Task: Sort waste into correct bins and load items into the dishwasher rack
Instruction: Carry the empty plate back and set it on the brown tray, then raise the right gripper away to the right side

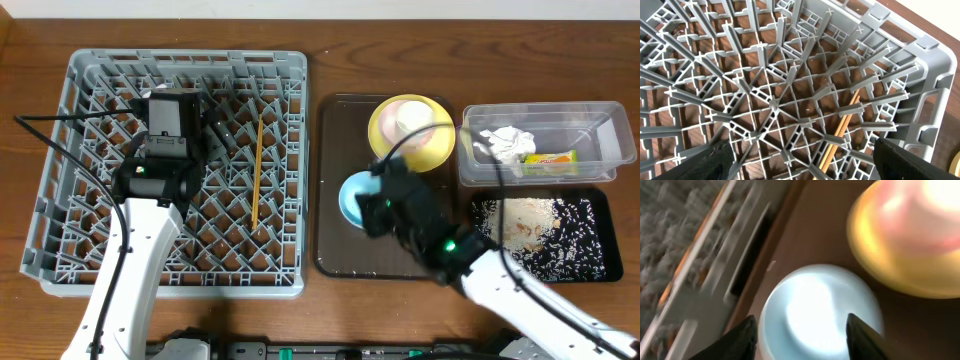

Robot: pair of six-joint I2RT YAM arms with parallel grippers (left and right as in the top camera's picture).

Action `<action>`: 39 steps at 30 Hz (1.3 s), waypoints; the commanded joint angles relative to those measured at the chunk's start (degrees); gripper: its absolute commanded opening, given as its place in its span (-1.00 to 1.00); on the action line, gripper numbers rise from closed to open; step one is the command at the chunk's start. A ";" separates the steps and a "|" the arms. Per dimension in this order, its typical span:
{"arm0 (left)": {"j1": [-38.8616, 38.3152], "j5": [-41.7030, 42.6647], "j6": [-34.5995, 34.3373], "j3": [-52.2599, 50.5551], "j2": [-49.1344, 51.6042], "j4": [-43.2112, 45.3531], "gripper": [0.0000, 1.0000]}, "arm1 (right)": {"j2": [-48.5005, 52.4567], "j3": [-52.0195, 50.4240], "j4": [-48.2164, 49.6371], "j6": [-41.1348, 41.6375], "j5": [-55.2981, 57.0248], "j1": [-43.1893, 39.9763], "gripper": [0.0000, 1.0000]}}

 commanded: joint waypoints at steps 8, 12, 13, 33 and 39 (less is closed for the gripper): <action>0.15 -0.09 0.11 0.52 -0.09 0.04 0.82 | -1.55 22.67 -12.00 -1.20 10.12 -26.51 0.56; 0.15 -0.09 0.11 0.52 -0.09 0.04 0.82 | -1.60 24.57 -12.02 -1.20 10.29 -37.81 0.98; 0.15 -0.09 0.11 0.52 -0.09 0.04 0.82 | -1.57 24.52 -12.28 -1.20 10.32 -40.37 0.98; 0.15 -0.09 0.11 0.52 -0.09 0.04 0.82 | -1.49 24.46 -20.59 -1.18 10.27 -51.69 0.99; 0.15 -0.09 0.11 0.52 -0.09 0.04 0.82 | -1.49 24.46 -21.20 -1.18 10.25 -51.69 0.98</action>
